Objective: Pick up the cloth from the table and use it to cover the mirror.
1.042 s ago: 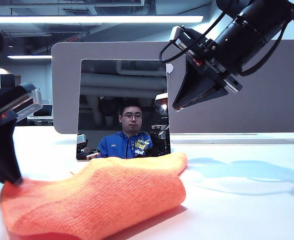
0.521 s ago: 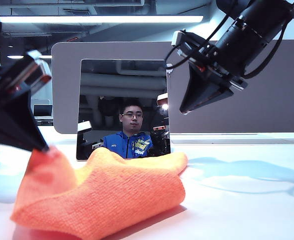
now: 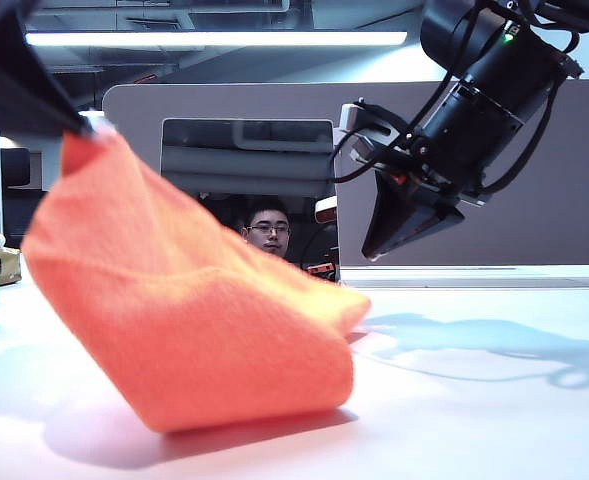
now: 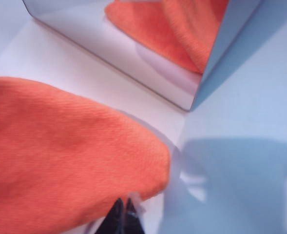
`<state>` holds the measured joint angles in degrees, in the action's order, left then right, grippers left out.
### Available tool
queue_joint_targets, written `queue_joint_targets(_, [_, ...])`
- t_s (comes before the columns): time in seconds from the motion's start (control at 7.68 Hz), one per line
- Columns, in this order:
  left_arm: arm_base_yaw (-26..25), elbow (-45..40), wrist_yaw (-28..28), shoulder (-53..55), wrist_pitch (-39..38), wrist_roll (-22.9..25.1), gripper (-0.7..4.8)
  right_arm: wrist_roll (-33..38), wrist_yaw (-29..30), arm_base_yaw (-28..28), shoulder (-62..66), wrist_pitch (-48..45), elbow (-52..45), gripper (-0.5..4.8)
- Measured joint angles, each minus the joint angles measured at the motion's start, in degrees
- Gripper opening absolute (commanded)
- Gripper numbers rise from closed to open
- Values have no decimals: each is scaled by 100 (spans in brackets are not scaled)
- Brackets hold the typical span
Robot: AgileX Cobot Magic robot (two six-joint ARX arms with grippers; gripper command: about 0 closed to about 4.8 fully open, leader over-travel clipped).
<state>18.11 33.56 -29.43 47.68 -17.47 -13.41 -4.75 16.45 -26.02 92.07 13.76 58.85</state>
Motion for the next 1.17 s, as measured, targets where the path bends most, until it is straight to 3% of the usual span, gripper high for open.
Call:
queue_joint_targets(0.26, [0, 0, 4, -636, 15, -214, -6, -9, 9, 0, 0, -249, 2, -1])
queue_joint_targets(0.78, [0, -2, -15, -822, 197, -313, -6, -9, 374, 0, 0, -192, 2, -1])
queue_joint_targets(1.04, [2, -2, -774, -896, 763, -507, -6, -140, 376, 0, 0, -262, 2, -1])
queue_joint_targets(1.17, [2, 4, -894, -1062, 831, -730, -6, -225, 376, 0, 0, -328, 4, -1])
